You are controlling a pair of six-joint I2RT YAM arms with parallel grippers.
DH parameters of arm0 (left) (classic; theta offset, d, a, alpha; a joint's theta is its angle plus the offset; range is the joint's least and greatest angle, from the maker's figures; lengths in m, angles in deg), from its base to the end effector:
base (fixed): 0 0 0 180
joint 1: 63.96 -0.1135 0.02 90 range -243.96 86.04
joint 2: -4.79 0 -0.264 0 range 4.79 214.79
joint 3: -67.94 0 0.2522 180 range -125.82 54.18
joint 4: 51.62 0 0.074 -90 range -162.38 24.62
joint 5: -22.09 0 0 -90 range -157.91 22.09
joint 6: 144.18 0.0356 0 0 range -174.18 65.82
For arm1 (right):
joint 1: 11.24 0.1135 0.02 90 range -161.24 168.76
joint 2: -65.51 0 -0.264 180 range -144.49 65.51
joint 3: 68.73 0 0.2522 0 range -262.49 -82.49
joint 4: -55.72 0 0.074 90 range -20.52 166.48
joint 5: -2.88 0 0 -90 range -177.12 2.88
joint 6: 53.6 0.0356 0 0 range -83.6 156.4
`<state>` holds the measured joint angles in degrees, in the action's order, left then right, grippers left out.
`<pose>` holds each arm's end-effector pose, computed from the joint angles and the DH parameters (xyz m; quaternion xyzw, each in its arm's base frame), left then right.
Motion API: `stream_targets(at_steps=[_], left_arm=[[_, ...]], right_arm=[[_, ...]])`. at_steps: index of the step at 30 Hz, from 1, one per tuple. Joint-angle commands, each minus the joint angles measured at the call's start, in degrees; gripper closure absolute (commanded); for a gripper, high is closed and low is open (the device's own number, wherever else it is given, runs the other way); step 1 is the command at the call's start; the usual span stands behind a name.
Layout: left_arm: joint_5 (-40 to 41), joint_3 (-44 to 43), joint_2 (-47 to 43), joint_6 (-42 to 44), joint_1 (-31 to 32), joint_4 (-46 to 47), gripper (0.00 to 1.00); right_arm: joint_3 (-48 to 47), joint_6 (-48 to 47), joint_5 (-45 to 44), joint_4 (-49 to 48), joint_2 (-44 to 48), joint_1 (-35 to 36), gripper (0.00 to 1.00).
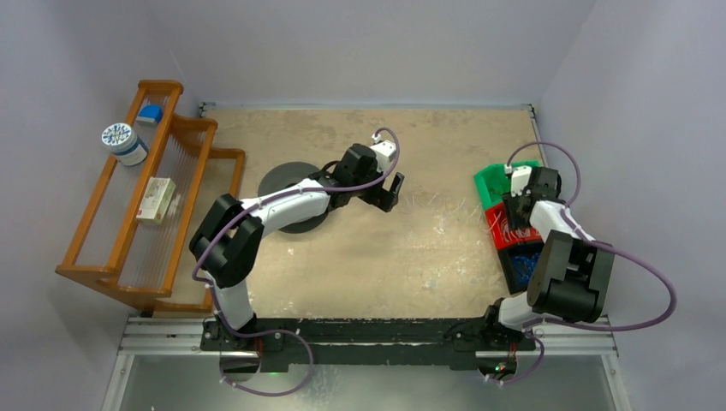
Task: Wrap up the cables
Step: Adjust the cable at the center of the board.
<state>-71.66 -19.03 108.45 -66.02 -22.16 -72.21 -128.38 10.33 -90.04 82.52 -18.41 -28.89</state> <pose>0.3049 -0.2757 0.2313 0.2455 0.8614 -0.2264 0.3828 0.2766 -0.0899 0.1871 -0.0607 0.9406 -0.1463 0.3002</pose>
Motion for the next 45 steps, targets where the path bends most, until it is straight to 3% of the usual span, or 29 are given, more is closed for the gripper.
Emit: stream_targets(at_steps=[1,7,17,25,29,37,39,42,45], left_arm=[[-1.0,-0.1,-0.9,0.1,0.3,2.5,0.03],[-1.4,0.0,-0.6,0.0,0.3,2.5,0.03],[-1.2,0.0,-0.6,0.1,0.2,2.6,0.03],[-1.2,0.0,0.1,0.0,0.2,2.8,0.03],[-1.7,-0.1,0.4,-0.2,0.2,2.9,0.03],[-1.6,-0.2,0.6,-0.2,0.3,2.8,0.03],[-1.5,-0.2,0.6,-0.2,0.2,2.9,0.03],[-1.6,-0.2,0.8,-0.2,0.3,2.8,0.03],[-1.4,-0.2,0.7,-0.1,0.2,2.7,0.03]], right_arm=[[0.4,0.3,-3.8,-2.8,3.8,0.0,0.48],[1.8,-0.3,-6.1,-5.1,6.3,0.0,0.45],[3.0,-0.6,-2.9,-5.2,1.1,0.0,0.51],[2.4,0.1,-2.7,-5.0,4.1,0.0,0.73],[0.8,0.0,-2.1,-3.1,7.1,0.0,0.92],[-3.9,-0.6,1.4,2.0,12.0,0.0,0.97],[-4.2,-0.3,1.5,1.9,12.4,0.0,0.94],[-2.9,-0.3,-0.5,0.1,10.8,0.0,0.74],[-1.4,0.3,-0.4,-1.6,7.2,0.0,0.65]])
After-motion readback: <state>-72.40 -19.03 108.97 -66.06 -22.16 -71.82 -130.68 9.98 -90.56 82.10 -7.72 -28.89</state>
